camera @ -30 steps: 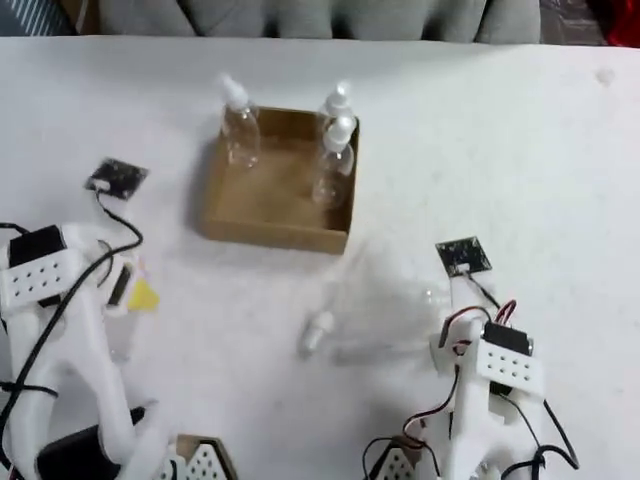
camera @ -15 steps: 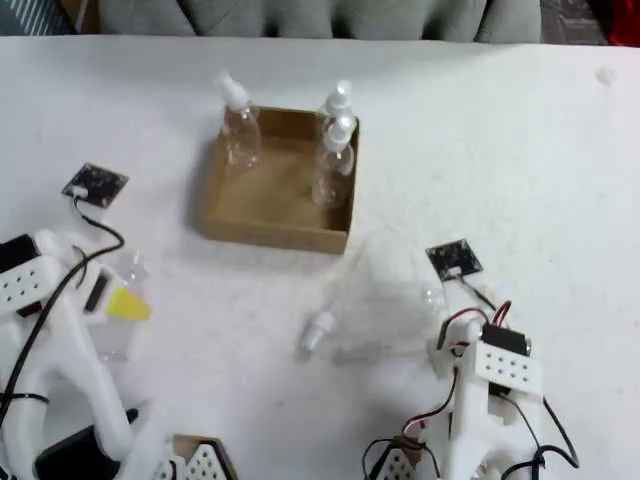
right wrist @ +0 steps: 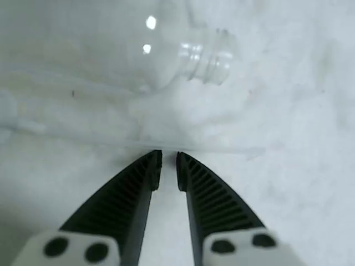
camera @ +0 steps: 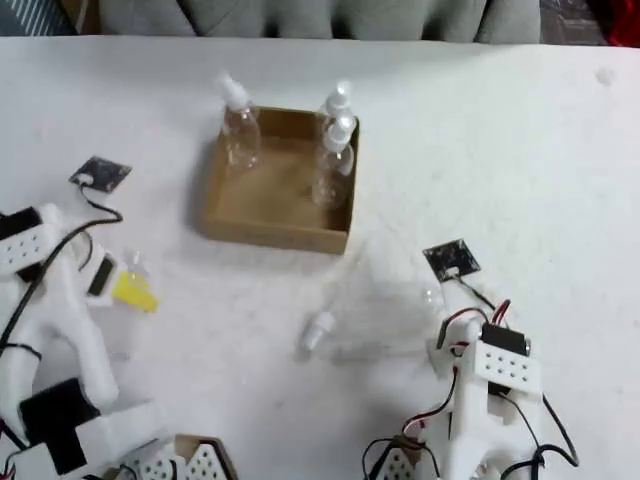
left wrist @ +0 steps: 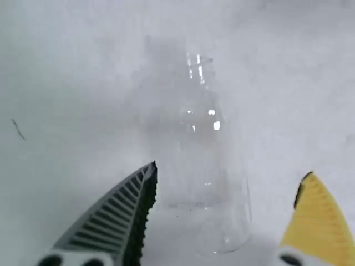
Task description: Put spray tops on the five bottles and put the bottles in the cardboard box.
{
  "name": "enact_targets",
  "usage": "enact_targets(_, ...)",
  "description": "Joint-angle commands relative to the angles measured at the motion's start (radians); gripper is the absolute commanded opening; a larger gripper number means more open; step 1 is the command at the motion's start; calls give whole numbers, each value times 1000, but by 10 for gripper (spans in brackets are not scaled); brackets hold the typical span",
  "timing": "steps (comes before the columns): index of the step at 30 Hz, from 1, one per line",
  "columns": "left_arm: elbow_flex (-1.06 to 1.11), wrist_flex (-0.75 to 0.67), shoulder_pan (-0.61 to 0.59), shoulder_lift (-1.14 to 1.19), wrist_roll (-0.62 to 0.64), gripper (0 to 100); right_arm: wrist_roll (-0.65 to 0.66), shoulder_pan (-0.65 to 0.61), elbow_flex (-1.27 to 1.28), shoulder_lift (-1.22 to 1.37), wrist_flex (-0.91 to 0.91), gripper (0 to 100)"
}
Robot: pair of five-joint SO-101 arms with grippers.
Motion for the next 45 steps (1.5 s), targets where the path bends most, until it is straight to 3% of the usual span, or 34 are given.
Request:
enact_targets(1,-69,-38,56,15,78,363,21,-5,-5,-21,-10,17)
enact_targets(14,-60,-161,-24,25,83,363,25,-4,-3,-21,-10,17)
enact_targets(27,104,-350,25,25,34,363,26,1,-3,-21,-10,17)
enact_targets(45,110,-425,36,142,-8,375,26,1,-3,-21,-12,17)
